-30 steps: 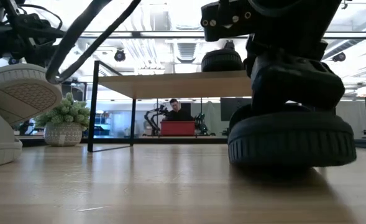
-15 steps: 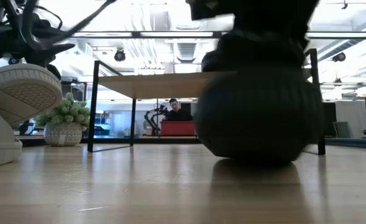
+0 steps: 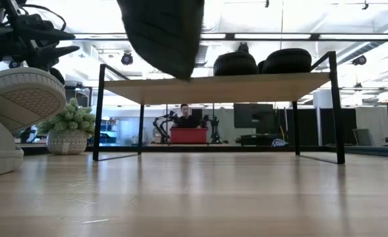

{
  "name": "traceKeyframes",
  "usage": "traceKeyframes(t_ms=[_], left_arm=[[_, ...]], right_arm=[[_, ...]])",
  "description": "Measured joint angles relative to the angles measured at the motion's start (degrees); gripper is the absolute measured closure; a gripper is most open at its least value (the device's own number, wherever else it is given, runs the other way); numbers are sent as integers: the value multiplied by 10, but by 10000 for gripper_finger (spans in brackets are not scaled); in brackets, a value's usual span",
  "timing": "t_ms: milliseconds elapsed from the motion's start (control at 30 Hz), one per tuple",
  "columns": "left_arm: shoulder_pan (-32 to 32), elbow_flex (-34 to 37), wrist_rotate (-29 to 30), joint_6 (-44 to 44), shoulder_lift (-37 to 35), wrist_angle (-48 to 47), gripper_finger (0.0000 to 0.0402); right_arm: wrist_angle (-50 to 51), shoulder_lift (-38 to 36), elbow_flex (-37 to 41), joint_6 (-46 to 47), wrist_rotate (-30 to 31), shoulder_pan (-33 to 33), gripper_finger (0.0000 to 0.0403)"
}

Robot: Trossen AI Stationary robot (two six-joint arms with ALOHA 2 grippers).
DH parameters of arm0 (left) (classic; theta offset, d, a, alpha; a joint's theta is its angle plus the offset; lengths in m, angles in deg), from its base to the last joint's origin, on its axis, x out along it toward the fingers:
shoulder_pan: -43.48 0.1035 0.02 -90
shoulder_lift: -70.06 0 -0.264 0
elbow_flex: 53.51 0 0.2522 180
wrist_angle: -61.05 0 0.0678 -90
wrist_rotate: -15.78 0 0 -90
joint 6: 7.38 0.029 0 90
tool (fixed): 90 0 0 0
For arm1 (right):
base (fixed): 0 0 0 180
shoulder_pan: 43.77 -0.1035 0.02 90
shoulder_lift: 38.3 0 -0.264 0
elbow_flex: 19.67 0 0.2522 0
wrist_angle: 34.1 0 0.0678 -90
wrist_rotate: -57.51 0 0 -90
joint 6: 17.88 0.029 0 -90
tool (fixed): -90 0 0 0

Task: Pick and place slides into the shelf
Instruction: Put the black slipper on the shelf

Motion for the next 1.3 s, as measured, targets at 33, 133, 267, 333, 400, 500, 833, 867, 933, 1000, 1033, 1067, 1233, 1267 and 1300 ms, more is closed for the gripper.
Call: traceKeyframes(t_ms=[33,133,267,333,400,500,833,867,933,1000,1033,1067,1233,1267,1300], left_arm=[[0,0,0,0,0,0,336],[0,0,0,0,0,0,336],[0,0,0,0,0,0,336],[0,0,0,0,0,0,336],[0,0,0,0,0,0,336],[0,0,0,0,0,-1,336],[0,0,0,0,0,0,336],[0,0,0,0,0,0,336],[0,0,0,0,0,0,336],[0,0,0,0,0,0,336],[0,0,0,0,0,0,336],[0,0,0,0,0,0,336],[0,0,0,0,0,0,336],[0,0,0,0,0,0,336],[0,0,0,0,0,0,336]], right_arm=[[-36,-13,8,-41,-2,11,394],[-140,-36,19,-169,-30,49,394],[-222,-39,14,-326,-22,100,394],[-252,-38,14,-379,-19,130,392],[-265,-38,14,-415,-17,160,392],[-275,-31,18,-445,-6,205,391],[-288,-27,84,-438,-8,291,390],[-287,-27,89,-442,-17,290,390],[-296,-26,99,-450,-34,289,390],[-306,-27,108,-449,-35,286,390],[-312,-27,113,-449,-34,287,390],[-319,-27,116,-449,-36,287,390],[-341,-27,118,-442,-52,287,390],[-341,-27,118,-434,-52,287,390],[-341,-27,118,-425,-53,287,390]])
